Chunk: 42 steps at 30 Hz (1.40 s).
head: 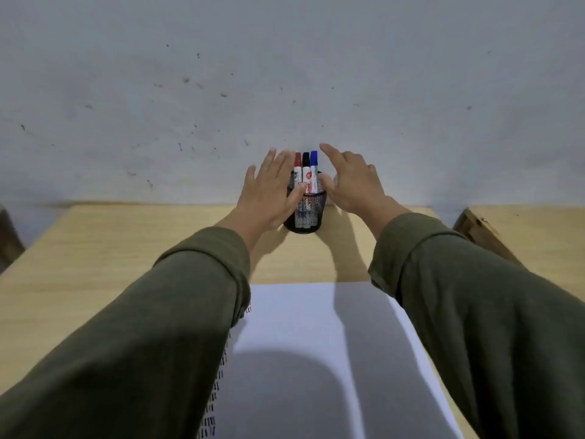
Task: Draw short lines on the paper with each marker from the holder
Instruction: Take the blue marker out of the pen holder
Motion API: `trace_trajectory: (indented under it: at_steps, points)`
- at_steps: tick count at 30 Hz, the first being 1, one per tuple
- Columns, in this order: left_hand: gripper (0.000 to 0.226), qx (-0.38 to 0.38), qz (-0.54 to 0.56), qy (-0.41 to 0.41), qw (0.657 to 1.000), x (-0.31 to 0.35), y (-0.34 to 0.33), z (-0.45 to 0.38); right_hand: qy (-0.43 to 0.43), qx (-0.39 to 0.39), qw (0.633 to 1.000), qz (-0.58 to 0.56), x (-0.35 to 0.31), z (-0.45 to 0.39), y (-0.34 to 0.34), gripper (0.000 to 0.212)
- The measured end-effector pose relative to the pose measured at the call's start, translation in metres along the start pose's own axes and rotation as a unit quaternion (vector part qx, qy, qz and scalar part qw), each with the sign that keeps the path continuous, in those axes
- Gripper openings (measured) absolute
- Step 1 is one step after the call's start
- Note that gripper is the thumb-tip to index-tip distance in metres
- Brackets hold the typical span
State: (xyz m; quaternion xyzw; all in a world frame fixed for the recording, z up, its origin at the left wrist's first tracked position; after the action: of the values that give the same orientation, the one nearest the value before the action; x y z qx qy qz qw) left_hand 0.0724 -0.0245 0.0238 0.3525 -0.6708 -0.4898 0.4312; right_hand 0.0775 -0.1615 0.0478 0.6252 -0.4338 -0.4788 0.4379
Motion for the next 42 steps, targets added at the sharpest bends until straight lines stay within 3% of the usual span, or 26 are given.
trace_trajectory:
  at_steps: [6,14,21,26,29,32,35,37,42]
  points:
    - [0.065,-0.065,0.03,-0.006,0.997,-0.008,-0.024,-0.001,0.012,0.005,1.0,0.0,-0.001,-0.013,-0.013,0.054]
    - [0.063,-0.055,0.05,0.008,0.997,-0.012,-0.026,-0.005,0.018,-0.005,1.0,-0.008,0.001,-0.025,-0.018,0.053]
    - [0.063,-0.049,0.049,0.014,0.997,-0.013,-0.026,-0.007,0.006,0.029,0.991,-0.127,-0.002,-0.027,-0.004,0.035]
    - [0.064,-0.062,0.042,0.018,0.997,-0.012,-0.024,-0.007,-0.008,0.044,0.975,-0.217,0.003,-0.018,-0.001,0.037]
    - [0.062,-0.047,0.052,0.019,0.997,-0.008,-0.012,-0.005,-0.005,0.099,0.951,-0.293,0.003,-0.01,0.018,0.038]
    - [0.054,0.015,0.114,0.013,0.993,-0.002,0.019,-0.003,0.0,0.168,0.918,-0.358,0.002,-0.004,0.054,0.036]
    - [0.046,0.093,0.219,0.019,0.971,0.006,0.057,0.002,0.007,0.204,0.897,-0.392,-0.004,0.007,0.084,0.038]
    - [0.043,0.116,0.306,0.046,0.944,0.012,0.077,0.009,0.019,0.171,0.894,-0.413,-0.012,0.019,0.089,0.04]
    - [0.04,0.028,0.51,0.073,0.856,0.03,0.082,0.041,0.043,0.048,0.877,-0.476,-0.039,0.065,0.068,0.038]
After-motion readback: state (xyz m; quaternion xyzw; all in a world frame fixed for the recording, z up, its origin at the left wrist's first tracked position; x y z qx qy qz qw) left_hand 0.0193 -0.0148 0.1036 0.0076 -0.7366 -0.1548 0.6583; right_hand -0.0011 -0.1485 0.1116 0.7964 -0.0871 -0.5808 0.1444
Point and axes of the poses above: each hand's wrist, its own z-axis away from the middle knuckle, its own y-axis out of the back of the hand, x = y × z, the point moved 8 cm from there along -z, towards the middle knuckle, and after that the axes turned 9 degrees about -x, right-handed, at the moved point
